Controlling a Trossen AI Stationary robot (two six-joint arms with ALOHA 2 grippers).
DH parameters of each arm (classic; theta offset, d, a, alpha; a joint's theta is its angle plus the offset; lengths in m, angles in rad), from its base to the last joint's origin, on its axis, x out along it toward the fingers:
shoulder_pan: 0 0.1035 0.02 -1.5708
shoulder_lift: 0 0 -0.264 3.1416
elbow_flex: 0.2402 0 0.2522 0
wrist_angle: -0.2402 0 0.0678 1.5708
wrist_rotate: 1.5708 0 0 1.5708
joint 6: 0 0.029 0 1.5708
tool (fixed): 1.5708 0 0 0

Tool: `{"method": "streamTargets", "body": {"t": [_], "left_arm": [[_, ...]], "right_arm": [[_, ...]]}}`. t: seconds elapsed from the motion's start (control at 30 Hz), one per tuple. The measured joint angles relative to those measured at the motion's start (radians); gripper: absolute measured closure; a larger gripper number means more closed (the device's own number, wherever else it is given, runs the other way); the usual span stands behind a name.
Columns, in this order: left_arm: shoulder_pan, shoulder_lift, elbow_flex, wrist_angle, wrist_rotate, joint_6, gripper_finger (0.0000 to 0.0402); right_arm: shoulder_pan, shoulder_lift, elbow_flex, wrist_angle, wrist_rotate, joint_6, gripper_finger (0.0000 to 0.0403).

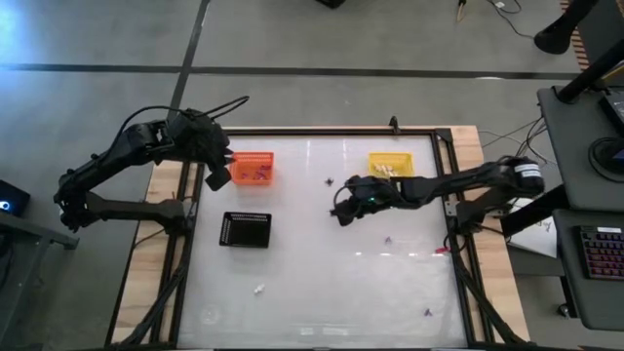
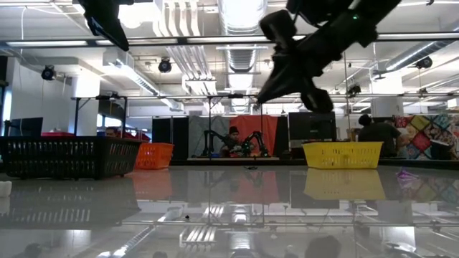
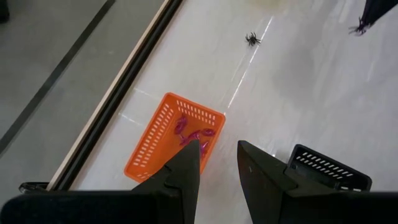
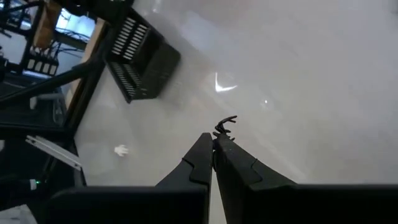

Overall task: Sort Halloween decoration
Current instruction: Put the black spider toy into the black bin

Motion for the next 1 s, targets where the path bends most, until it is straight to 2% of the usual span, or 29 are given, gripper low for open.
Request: {"method": "streamTargets", "body": {"t": [0.43, 1.0], "left_arm": [[0.0, -0.002, 0.0, -0.001, -0.001, 0.0, 0.0311], [0.0, -0.007, 0.0, -0.001, -0.001, 0.002, 0.0311]], "right_arm": [[-0.003, 0.283, 0.353, -0.021, -0.111, -0.238, 0.0394], [-0.02, 0.536, 0.633, -0.021, -0.192, -0.288, 0.0394]]}}
